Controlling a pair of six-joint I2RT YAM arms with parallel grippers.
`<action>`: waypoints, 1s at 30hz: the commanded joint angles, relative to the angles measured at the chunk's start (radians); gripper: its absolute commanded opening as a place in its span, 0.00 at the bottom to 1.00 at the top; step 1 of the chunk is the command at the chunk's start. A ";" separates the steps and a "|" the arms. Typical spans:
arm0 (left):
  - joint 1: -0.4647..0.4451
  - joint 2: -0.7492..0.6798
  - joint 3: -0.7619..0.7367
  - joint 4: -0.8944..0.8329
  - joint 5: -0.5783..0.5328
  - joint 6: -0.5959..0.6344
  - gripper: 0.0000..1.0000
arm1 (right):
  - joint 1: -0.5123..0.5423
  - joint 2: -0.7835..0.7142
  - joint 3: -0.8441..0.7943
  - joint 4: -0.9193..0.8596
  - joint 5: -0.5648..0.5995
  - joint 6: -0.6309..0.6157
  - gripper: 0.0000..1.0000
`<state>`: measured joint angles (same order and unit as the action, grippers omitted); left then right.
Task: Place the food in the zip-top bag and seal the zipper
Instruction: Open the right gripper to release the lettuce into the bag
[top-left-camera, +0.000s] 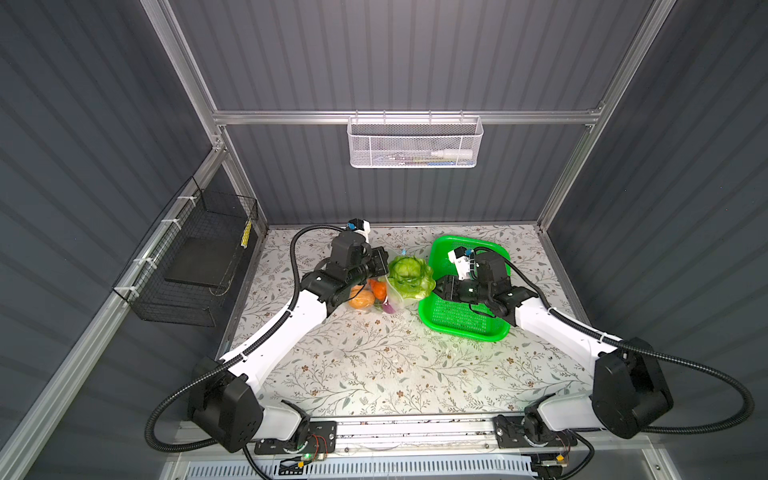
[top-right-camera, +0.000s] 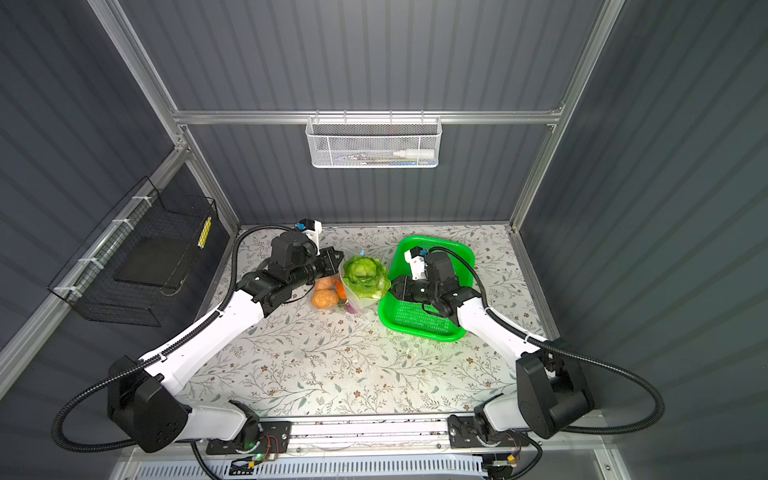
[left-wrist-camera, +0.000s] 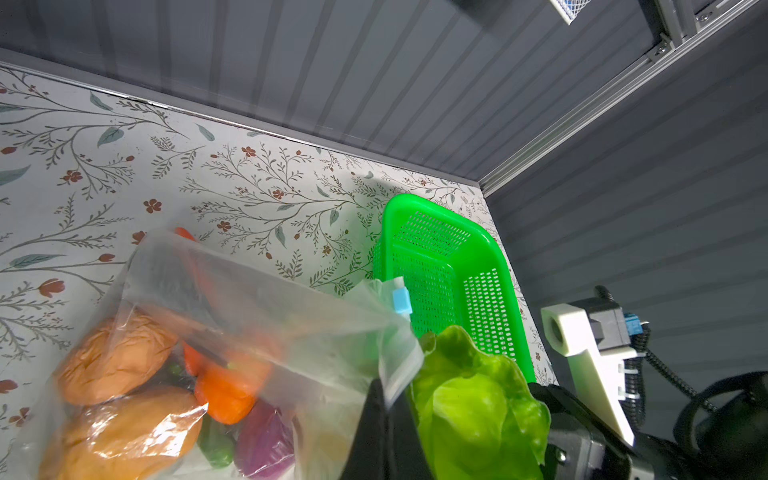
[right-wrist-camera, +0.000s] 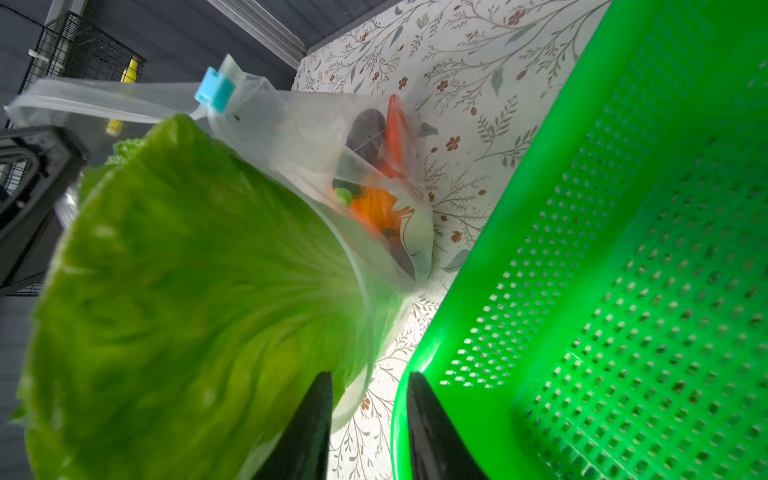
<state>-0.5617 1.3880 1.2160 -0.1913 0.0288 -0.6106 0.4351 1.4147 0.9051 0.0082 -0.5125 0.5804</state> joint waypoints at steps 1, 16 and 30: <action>0.005 -0.004 0.025 0.009 0.008 -0.005 0.00 | 0.009 0.015 -0.001 0.059 -0.054 0.032 0.34; 0.003 -0.021 0.028 0.009 -0.021 0.013 0.00 | 0.014 0.009 0.048 0.005 -0.045 0.010 0.00; 0.022 -0.157 0.060 -0.054 -0.159 0.141 0.00 | 0.069 0.003 0.371 -0.140 -0.002 -0.080 0.00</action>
<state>-0.5446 1.2732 1.2392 -0.2218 -0.0742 -0.5270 0.4797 1.4319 1.2182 -0.0994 -0.5293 0.5472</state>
